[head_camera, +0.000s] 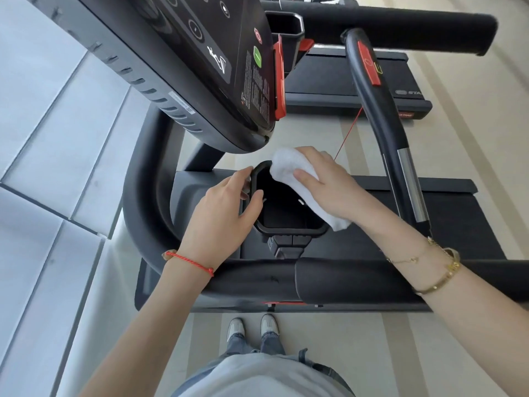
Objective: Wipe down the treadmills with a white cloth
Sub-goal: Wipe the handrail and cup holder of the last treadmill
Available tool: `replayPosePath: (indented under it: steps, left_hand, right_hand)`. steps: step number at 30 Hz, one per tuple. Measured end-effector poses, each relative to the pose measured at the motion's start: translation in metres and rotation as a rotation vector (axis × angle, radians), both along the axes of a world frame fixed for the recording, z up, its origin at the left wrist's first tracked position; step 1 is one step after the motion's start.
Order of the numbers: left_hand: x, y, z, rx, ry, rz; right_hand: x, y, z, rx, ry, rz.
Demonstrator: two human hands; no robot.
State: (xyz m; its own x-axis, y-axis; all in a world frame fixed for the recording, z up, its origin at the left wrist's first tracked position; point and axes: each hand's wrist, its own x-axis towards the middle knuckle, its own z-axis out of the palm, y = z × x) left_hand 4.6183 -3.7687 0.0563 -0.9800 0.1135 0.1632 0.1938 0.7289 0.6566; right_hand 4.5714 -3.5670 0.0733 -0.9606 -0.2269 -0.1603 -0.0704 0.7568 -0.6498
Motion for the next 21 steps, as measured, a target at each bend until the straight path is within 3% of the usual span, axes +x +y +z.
replayPosePath:
  steps: [5,9,16,21]
  left_hand:
    - [-0.001,0.000,0.000,-0.011,-0.001,-0.016]
    - [-0.002,0.000,-0.001,-0.016,0.010,-0.025]
    - [-0.002,0.000,-0.002,-0.022,0.019,-0.028]
    - [-0.002,-0.001,-0.002,-0.032,0.030,-0.036]
  right_hand:
    - [0.062,-0.004,-0.011,-0.161,-0.057,-0.182]
    - [0.061,-0.007,-0.010,-0.129,-0.076,-0.201]
    - [0.012,0.000,0.001,-0.056,-0.032,-0.092]
    - [0.042,0.017,0.006,-0.192,0.054,-0.027]
